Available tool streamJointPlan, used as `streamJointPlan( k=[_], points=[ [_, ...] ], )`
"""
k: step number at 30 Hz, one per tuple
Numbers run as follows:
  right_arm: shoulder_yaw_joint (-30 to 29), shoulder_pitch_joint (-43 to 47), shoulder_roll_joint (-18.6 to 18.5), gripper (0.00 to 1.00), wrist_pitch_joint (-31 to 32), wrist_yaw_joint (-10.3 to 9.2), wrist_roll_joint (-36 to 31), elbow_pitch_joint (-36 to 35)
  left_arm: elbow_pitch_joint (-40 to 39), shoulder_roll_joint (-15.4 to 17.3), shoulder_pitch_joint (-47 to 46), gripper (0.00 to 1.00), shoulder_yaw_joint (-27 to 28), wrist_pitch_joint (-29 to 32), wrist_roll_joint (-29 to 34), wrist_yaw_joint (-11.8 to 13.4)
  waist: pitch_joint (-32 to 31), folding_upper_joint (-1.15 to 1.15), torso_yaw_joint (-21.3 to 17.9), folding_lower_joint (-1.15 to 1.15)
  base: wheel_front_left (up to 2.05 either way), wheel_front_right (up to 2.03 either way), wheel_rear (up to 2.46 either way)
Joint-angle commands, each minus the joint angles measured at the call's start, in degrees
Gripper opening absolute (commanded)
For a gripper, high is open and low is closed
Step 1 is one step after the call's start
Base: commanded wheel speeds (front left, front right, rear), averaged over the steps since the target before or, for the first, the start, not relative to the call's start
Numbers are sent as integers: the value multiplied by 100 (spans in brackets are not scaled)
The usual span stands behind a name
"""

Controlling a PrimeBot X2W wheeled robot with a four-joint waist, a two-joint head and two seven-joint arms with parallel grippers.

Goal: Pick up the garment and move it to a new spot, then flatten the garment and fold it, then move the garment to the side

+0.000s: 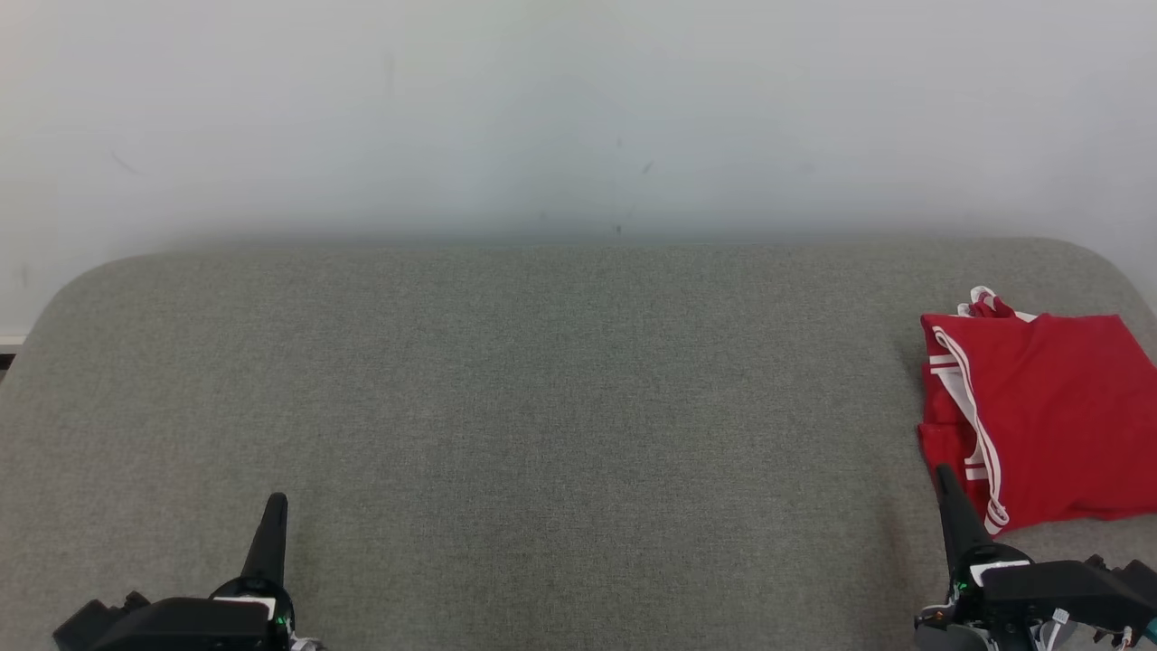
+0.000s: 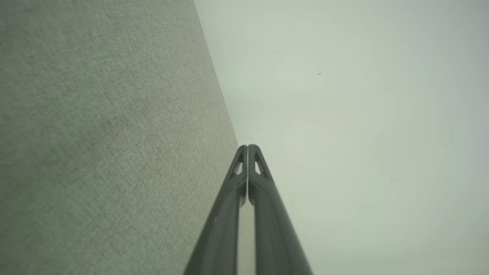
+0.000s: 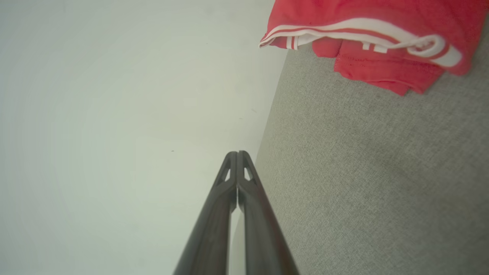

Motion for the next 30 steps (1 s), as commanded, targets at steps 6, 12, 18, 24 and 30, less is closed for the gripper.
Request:
streamJointPlan(
  k=[6,12,18,24,30],
  points=[
    [-45,-106,-19,0,77,5,350,-39,25,-20,-185,0,43,98,-309,-32,16,0,-1,0,0,0,0],
    [-71,-140,-19,0,112,5,629,-38,51,-29,-218,0,54,159,-526,-41,31,0,-2,0,0,0,0],
    [-97,-136,-20,0,146,6,871,-35,70,-38,-295,0,63,226,-721,-51,47,0,-3,0,0,0,0],
    [-119,-177,-20,0,184,6,1106,-34,91,-44,-324,0,68,292,-942,-56,62,0,-4,0,0,0,0],
    [-141,-210,-22,0,227,6,1324,-33,111,-52,-390,0,75,344,-1112,-52,77,0,-5,0,0,0,0]
  ],
)
